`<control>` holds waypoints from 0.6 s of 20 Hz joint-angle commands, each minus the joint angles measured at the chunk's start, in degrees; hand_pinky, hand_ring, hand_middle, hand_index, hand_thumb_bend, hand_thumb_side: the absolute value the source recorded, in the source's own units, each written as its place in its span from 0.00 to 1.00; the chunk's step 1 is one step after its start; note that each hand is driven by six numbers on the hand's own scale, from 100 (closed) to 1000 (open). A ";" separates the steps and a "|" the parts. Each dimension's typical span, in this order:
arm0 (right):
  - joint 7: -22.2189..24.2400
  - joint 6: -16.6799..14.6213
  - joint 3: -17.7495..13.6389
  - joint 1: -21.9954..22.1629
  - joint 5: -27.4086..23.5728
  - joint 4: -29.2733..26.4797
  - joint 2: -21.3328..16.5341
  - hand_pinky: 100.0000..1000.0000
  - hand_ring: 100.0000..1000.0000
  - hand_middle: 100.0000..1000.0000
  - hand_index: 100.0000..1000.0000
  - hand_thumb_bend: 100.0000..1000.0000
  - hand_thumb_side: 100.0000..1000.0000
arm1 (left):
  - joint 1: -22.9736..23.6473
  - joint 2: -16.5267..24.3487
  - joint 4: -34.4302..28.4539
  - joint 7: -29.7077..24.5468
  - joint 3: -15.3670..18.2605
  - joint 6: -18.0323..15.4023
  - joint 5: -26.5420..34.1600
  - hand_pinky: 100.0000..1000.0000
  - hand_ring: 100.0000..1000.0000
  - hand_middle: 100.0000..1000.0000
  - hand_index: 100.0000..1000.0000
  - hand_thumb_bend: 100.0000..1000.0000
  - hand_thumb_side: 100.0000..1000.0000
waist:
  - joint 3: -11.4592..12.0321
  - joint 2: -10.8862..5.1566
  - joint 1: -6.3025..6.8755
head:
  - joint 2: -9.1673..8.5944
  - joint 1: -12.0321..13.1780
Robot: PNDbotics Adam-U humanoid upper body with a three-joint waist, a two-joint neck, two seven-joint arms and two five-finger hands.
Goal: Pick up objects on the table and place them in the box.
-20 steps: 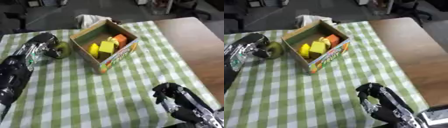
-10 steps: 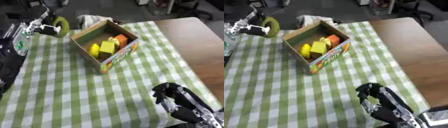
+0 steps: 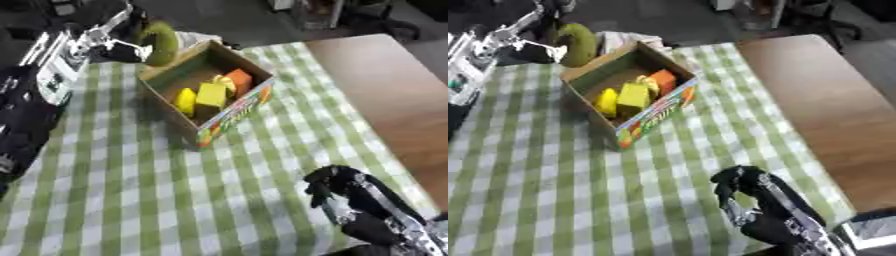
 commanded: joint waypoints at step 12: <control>0.13 -0.06 -0.03 -0.34 0.01 -0.46 -0.16 0.66 0.40 0.46 0.65 0.00 0.31 | 1.05 -1.91 2.95 2.26 -0.81 -0.55 -5.58 0.63 0.62 0.62 0.81 0.13 0.15 | 0.07 -0.57 -0.07 | 0.26 -0.06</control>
